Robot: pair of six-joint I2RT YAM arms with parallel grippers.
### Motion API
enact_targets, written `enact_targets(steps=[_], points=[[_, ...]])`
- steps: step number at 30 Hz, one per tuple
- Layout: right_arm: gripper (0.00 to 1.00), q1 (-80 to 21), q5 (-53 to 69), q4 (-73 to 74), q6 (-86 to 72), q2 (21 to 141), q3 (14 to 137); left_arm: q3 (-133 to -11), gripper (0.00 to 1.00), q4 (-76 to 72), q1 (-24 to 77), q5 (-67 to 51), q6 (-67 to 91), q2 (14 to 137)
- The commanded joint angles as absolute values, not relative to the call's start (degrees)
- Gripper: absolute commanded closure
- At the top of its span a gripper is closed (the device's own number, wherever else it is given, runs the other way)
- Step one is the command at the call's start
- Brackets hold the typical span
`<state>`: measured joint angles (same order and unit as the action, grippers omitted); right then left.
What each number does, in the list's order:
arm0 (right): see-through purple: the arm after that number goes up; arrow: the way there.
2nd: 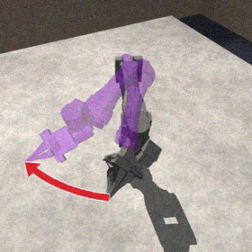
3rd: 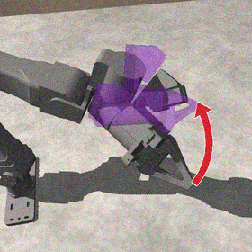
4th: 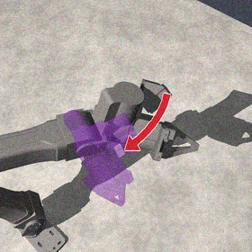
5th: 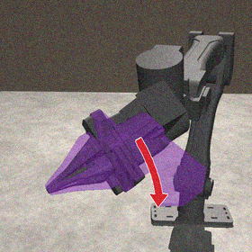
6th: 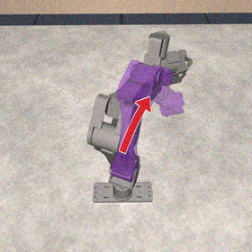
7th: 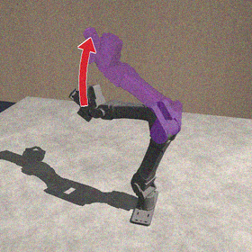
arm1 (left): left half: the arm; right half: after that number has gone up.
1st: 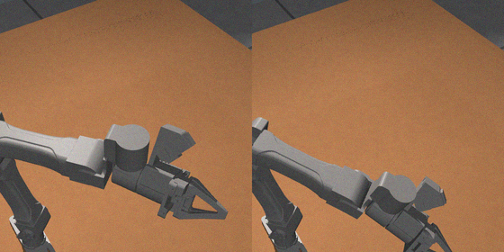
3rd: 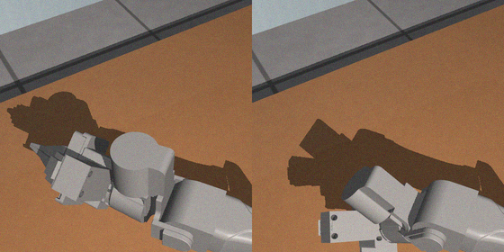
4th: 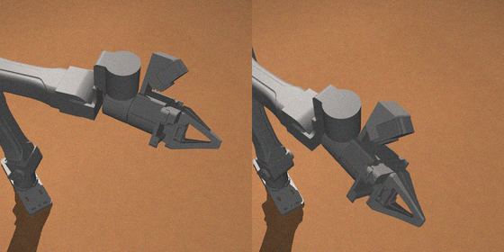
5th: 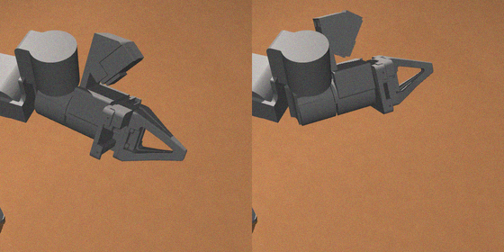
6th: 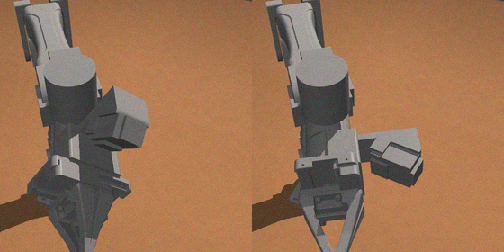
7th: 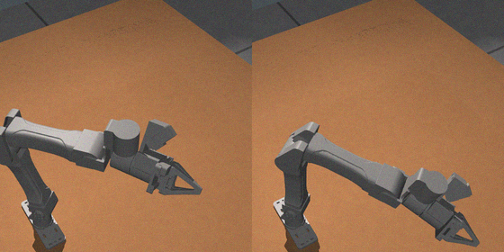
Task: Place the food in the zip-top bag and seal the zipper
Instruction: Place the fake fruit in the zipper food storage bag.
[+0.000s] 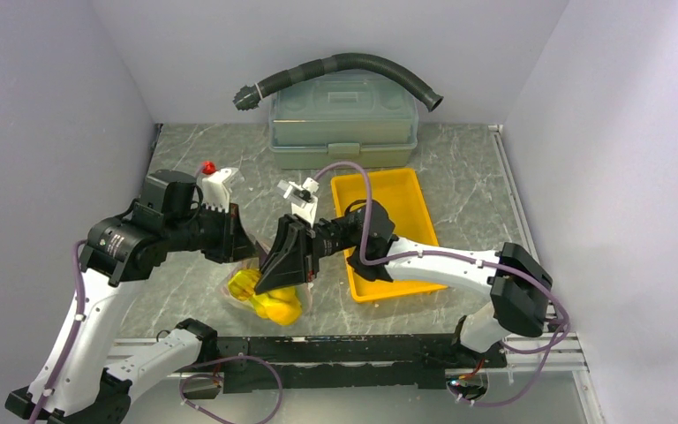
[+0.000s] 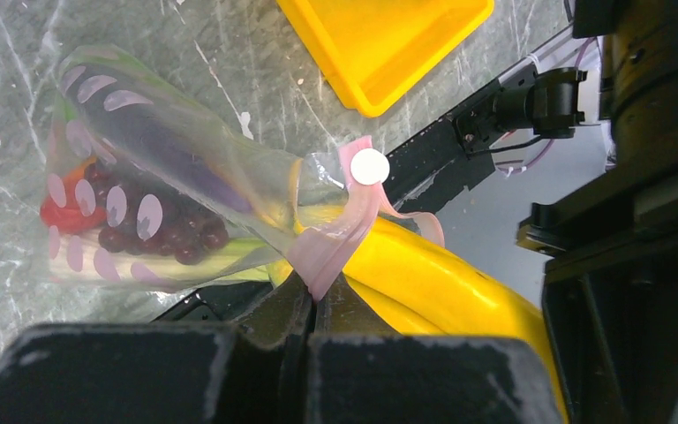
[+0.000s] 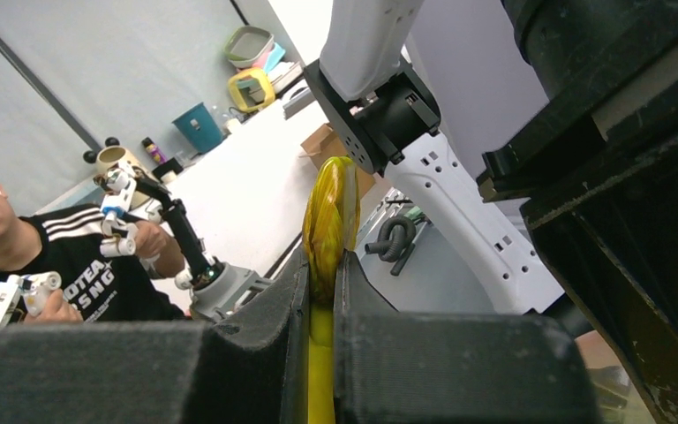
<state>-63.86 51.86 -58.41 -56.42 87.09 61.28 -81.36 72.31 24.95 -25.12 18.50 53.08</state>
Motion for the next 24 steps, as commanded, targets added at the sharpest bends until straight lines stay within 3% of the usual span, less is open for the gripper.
enact_targets(steps=[1,8,16,20,24], points=[[1.0,-64.07,53.16,-65.85,-55.88,88.7,60.28,-84.13,1.0,68.77,25.05,-29.14,18.13,52.37],[1.0,-63.59,54.09,-65.84,-51.71,90.96,59.83,-84.55,1.0,69.02,25.05,-30.82,17.67,52.38],[0.98,-59.59,51.62,-76.99,-57.01,95.28,55.41,-84.24,1.0,68.7,25.05,-31.78,17.57,52.56],[0.84,-58.04,51.28,-79.87,-57.59,96.25,53.32,-83.95,1.0,68.51,25.05,-31.58,17.48,52.4],[0.58,-58.04,50.55,-74.88,-54.14,94.56,52.91,-83.94,1.0,68.55,25.05,-30.94,17.66,52.54]])
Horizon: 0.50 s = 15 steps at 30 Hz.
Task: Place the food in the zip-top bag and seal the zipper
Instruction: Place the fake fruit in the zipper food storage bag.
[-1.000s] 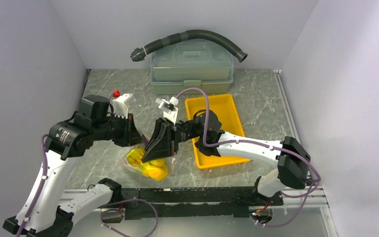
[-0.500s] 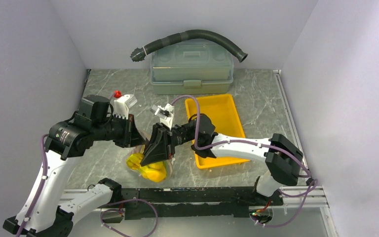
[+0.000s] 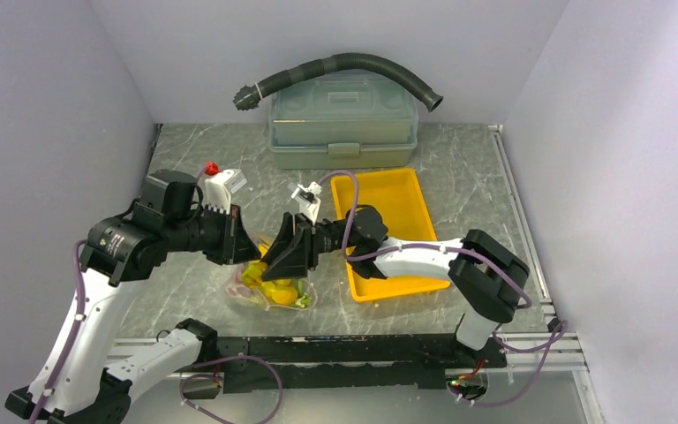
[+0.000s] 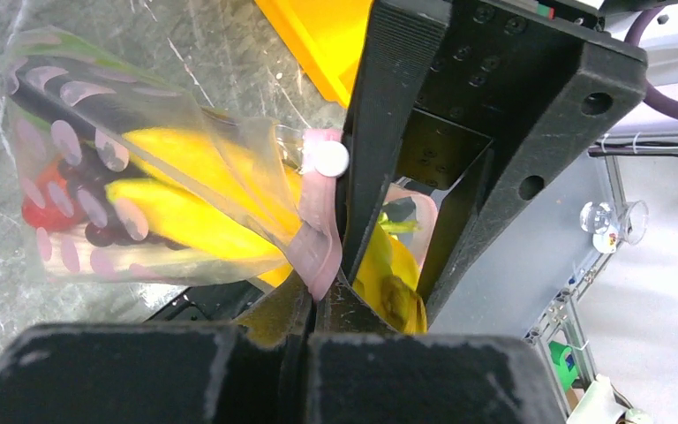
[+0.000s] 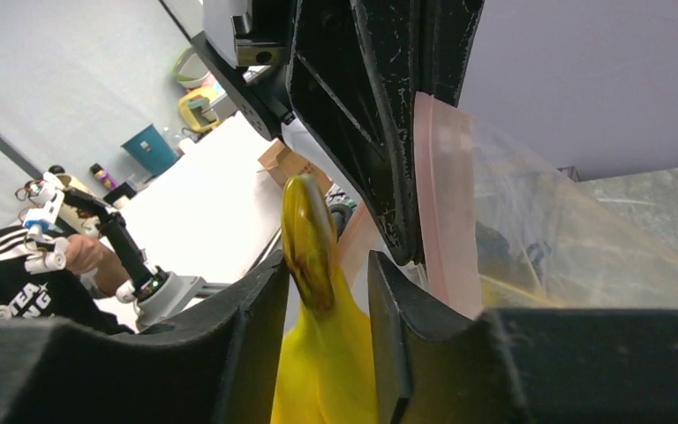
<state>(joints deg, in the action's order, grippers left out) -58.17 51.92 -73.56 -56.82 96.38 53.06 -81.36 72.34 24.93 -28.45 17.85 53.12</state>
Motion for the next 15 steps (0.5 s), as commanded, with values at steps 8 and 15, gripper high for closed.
enact_targets(steps=[8,15], points=[[0.33,-58.43,48.42,-56.76,-41.92,86.28,53.49,-83.26,1.0,67.78,25.05,-28.8,18.5,52.9],[0.29,-59.83,37.47,-27.52,-25.44,75.79,57.04,-83.32,1.0,68.11,25.05,-26.61,19.14,53.17]])
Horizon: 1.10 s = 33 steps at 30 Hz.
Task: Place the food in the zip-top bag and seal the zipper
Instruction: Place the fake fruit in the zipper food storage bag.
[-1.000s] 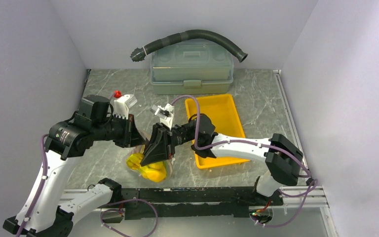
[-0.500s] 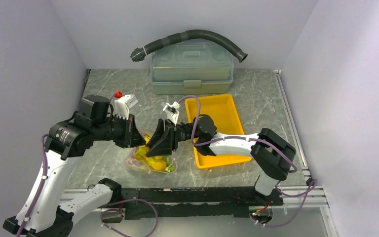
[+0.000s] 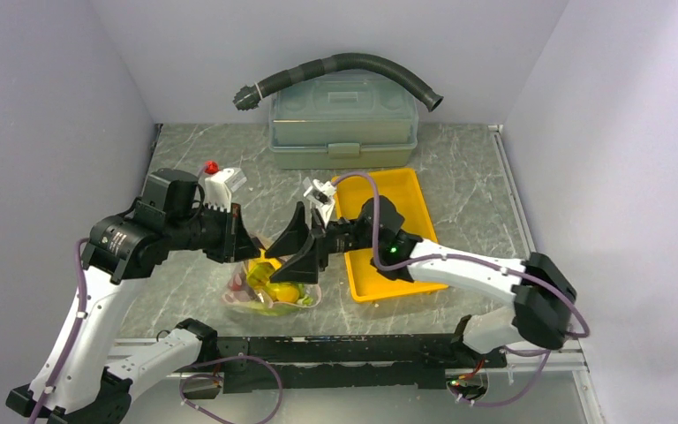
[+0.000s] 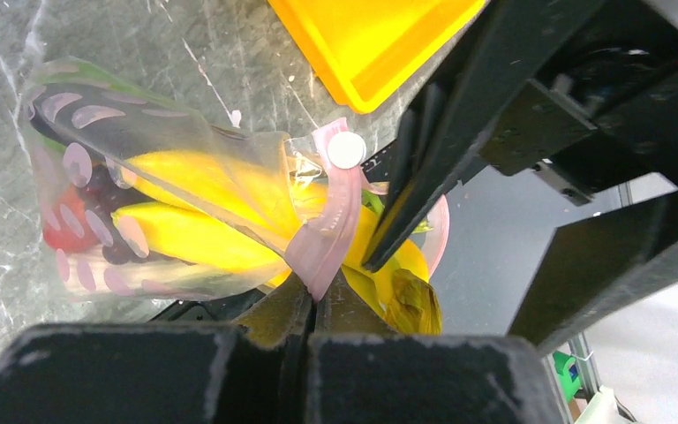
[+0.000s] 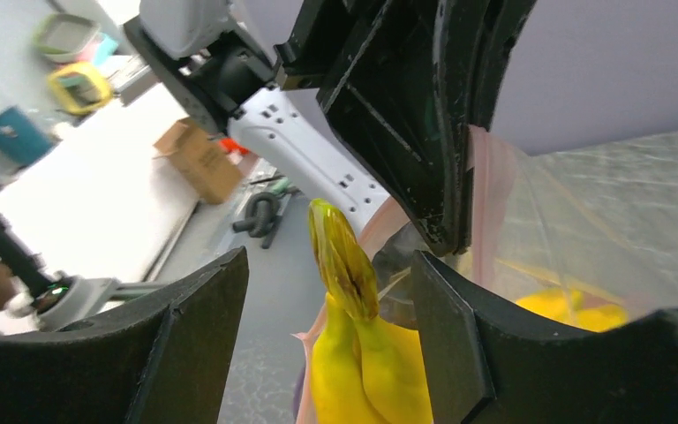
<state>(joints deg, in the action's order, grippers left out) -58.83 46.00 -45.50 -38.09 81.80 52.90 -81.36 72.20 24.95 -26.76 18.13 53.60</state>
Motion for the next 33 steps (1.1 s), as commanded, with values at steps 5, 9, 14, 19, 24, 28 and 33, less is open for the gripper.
enact_targets(steps=[5,9,14,19,24,28,33], points=[[0.29,-61.38,32.22,-11.3,-22.29,71.29,60.72,-83.18,1.0,68.28,25.05,-24.8,19.66,53.35],[0.29,-63.36,32.22,-2.66,-22.29,69.83,64.3,-82.97,1.0,67.62,25.04,-23.22,20.67,53.09],[0.29,-69.14,32.22,8.24,-22.29,70.68,70.23,-83.06,1.0,66.82,25.05,-21.8,21.97,53.09],[0.29,-74.66,32.22,16.56,-22.29,72.84,75.92,-82.59,1.0,65.65,25.05,-21.66,22.92,53.29],[0.29,-76.37,32.22,22.27,-22.29,77.28,80.19,-82.32,1.0,64.87,25.05,-22.05,23.3,53.35],[0.29,-76.38,32.22,24.03,-22.29,79.69,81.94,-82.53,1.0,65.37,25.05,-22.44,22.9,53.44],[0.29,-76.38,32.22,24.62,-22.29,80.68,83.16,-82.62,1.0,65.74,25.05,-22.67,22.53,53.2]])
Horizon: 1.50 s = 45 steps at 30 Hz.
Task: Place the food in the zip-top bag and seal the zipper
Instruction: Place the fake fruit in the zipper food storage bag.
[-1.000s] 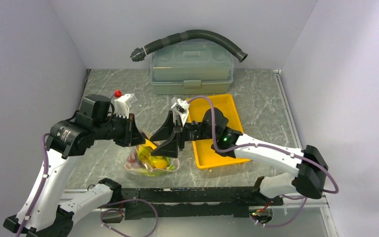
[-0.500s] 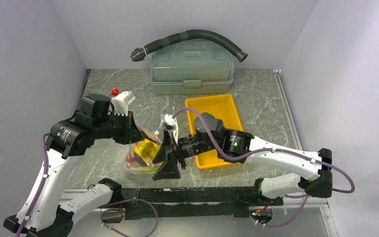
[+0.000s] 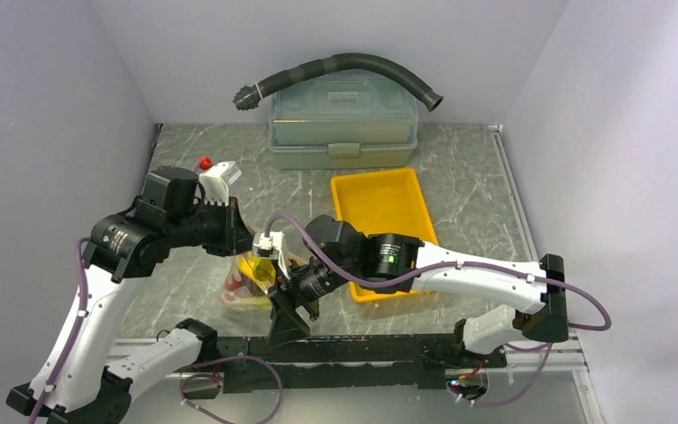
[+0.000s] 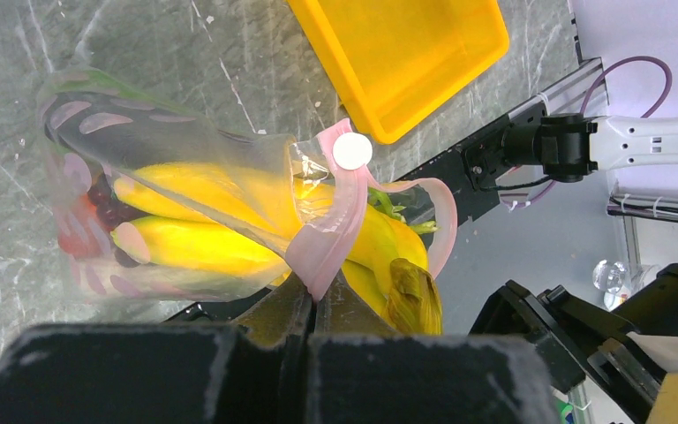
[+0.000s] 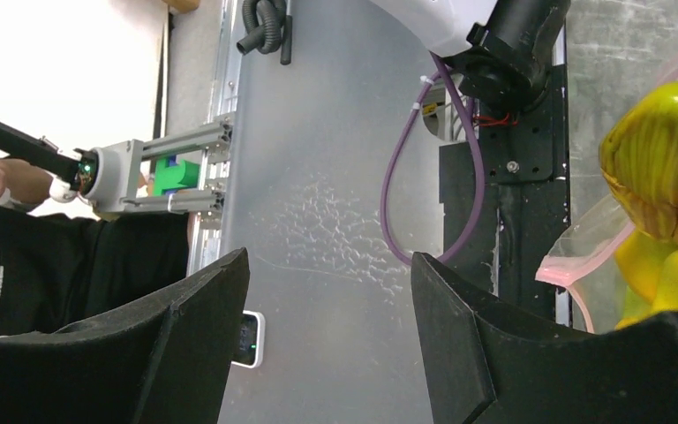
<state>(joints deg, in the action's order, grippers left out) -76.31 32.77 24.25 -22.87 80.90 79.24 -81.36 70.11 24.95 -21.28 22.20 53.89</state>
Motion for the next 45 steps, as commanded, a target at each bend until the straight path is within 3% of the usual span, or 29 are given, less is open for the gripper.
enact_targets(steps=[1,13,14,15,16,17,19,28,45], points=[[0.29,-76.38,32.22,24.8,-22.29,80.76,83.53,-82.54,1.0,65.76,25.05,-22.61,22.44,53.18],[0.29,-76.38,32.22,28.34,-22.29,80.12,87.75,-82.25,1.0,66.22,25.05,-21.12,21.75,52.83],[0.57,-76.38,32.22,28.49,-22.29,79.95,87.91,-82.33,1.0,66.26,25.04,-21.03,21.71,52.82],[0.93,-76.33,32.22,28.7,-22.29,79.78,88.08,-82.43,1.0,66.35,25.05,-20.93,21.64,52.82],[0.96,-76.29,-24.01,28.93,-22.29,79.48,88.22,-82.52,1.0,66.5,25.05,-20.88,21.58,52.82],[0.96,-76.29,-36.84,29.0,-22.29,79.35,88.31,-82.53,1.0,66.53,25.05,-20.77,21.54,52.82],[0.93,-76.0,-38.31,28.95,-13.13,78.8,88.23,-82.59,1.0,66.59,25.05,-20.41,21.47,52.83],[0.75,-74.33,-40.36,30.31,-12.38,78.84,89.26,-82.01,1.0,66.34,25.05,-20.04,21.18,52.65],[0.7,-71.02,-5.37,38.71,-8.85,85.64,96.96,-81.93,1.0,66.59,25.05,-18.71,20.47,53.11]])
